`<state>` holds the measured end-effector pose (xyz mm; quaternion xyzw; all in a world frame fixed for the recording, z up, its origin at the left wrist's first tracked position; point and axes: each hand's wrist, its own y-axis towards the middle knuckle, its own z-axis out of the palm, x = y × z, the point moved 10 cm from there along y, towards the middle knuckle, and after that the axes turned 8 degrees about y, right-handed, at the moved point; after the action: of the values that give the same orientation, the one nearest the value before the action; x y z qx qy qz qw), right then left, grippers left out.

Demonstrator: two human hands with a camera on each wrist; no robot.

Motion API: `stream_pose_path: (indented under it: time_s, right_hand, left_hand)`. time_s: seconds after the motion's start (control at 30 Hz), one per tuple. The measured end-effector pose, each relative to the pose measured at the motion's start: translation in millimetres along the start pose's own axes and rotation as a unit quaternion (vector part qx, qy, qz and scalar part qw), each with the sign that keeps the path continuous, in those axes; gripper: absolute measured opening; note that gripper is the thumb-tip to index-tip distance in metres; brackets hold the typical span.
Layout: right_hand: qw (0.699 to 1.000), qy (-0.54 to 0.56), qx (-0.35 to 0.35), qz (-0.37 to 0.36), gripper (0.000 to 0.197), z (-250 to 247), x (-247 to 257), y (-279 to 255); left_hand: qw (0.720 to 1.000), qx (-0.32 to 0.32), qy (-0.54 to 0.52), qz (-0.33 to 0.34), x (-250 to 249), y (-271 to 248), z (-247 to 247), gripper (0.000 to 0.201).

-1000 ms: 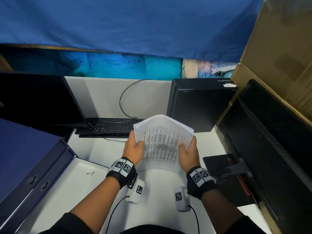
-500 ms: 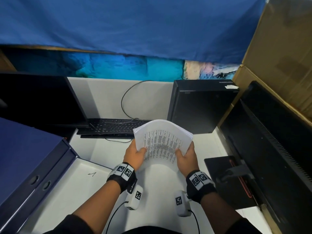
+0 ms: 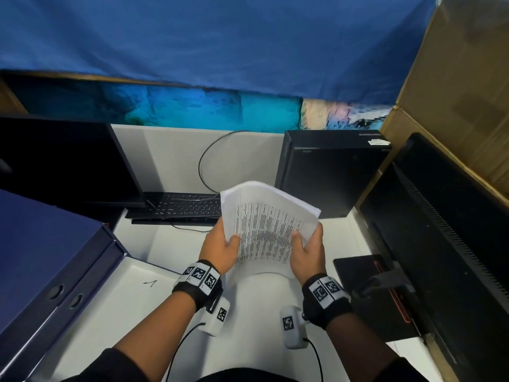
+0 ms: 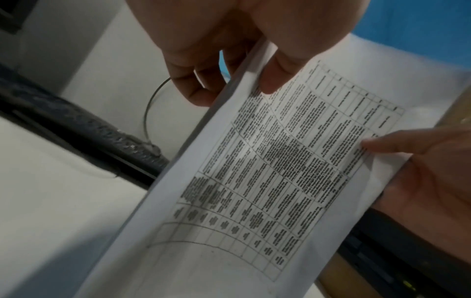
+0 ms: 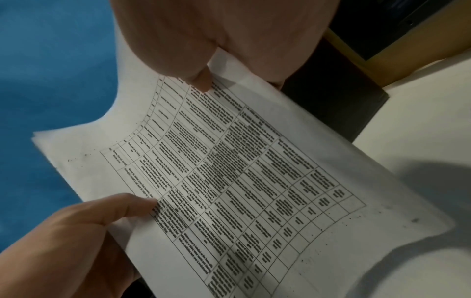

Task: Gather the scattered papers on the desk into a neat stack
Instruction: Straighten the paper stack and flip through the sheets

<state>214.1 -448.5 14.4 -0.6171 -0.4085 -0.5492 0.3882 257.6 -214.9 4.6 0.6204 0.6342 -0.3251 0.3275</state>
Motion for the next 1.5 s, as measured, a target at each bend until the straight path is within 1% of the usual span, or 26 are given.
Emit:
stream_pose_path:
  time_s: [0.07, 0.1, 0.2, 0.23, 0.3, 0.43, 0.53, 0.63, 0.7, 0.77, 0.8, 0.87, 0.93, 1.0, 1.1, 1.17, 1.23, 1.37, 1.47, 1.5]
  right_hand:
    - [1.000, 0.004, -0.008, -0.006, 0.025, -3, 0, 2]
    - [1.000, -0.004, -0.007, -0.003, 0.026, -2, -3, 3]
    - [0.998, -0.043, 0.020, 0.038, 0.028, 4, -25, -1]
    - [0.997, -0.055, 0.025, 0.050, 0.031, 4, -31, -2]
    - [0.996, -0.062, 0.022, 0.060, 0.036, 2, -36, -1]
    - [0.996, -0.065, 0.012, 0.062, 0.036, -1, -38, 3]
    - [0.996, -0.047, -0.002, 0.073, 0.035, -5, -39, 7]
    - [0.996, -0.021, -0.015, 0.083, 0.030, -14, -36, 11]
    - [0.996, 0.007, -0.026, 0.086, 0.030, -22, -30, 14]
    - [0.995, 0.048, -0.039, 0.084, 0.033, -28, -20, 19]
    - [0.994, 0.068, -0.039, 0.077, 0.035, -30, -13, 22]
    - [0.994, 0.093, -0.030, 0.054, 0.037, -30, 4, 27]
    - [0.995, 0.100, -0.019, 0.023, 0.034, -31, 20, 28]
    - [0.993, 0.118, -0.002, 0.005, 0.032, -32, 28, 25]
    - [0.988, 0.133, 0.065, 0.036, 0.037, -25, 13, 11]
    - [0.986, 0.098, 0.123, 0.053, 0.040, -17, -2, -4]
    - [0.983, 0.068, 0.157, 0.060, 0.039, -12, -11, -17]
    - [0.980, 0.049, 0.183, 0.067, 0.039, -11, -8, -32]
    - [0.970, 0.096, 0.190, 0.121, 0.041, -13, -8, -45]
    - [0.969, 0.092, 0.190, 0.125, 0.042, -14, -8, -48]
  left_hand:
    - [1.000, -0.019, -0.003, 0.009, -7, 0, -5, 0.042]
    - [1.000, -0.009, 0.000, 0.003, -4, 0, -3, 0.042]
    - [0.995, 0.073, 0.052, -0.039, 18, -6, 22, 0.036]
    - [0.993, 0.087, 0.065, -0.049, 25, -7, 27, 0.034]
    - [0.991, 0.092, 0.072, -0.063, 33, -8, 30, 0.031]
    - [0.990, 0.091, 0.074, -0.074, 36, -4, 28, 0.033]
    - [0.989, 0.103, 0.082, -0.066, 35, -1, 26, 0.037]
    - [0.992, 0.110, 0.039, -0.041, 32, 2, 20, 0.043]
    - [0.991, 0.131, 0.012, -0.032, 32, 2, 19, 0.044]
    - [0.987, 0.155, 0.017, -0.025, 32, -1, 22, 0.042]
    - [0.987, 0.155, 0.021, -0.022, 30, -3, 22, 0.040]
    - [0.991, 0.128, 0.006, -0.023, 24, -5, 18, 0.035]
    - [0.994, 0.091, -0.036, -0.038, 17, -6, 11, 0.030]
    - [0.994, 0.069, -0.068, -0.047, 9, -7, 7, 0.027]
    - [0.992, 0.047, -0.105, -0.059, 2, -6, 0, 0.024]
    - [0.988, 0.029, -0.134, -0.071, 1, -5, -5, 0.024]
    - [0.986, 0.018, -0.146, -0.078, 0, -4, -10, 0.025]
    - [0.985, 0.020, -0.153, -0.075, -1, -8, -14, 0.028]
    - [0.983, 0.024, -0.162, -0.079, -1, -17, -12, 0.031]
    - [0.983, 0.025, -0.164, -0.084, 1, -20, -11, 0.032]
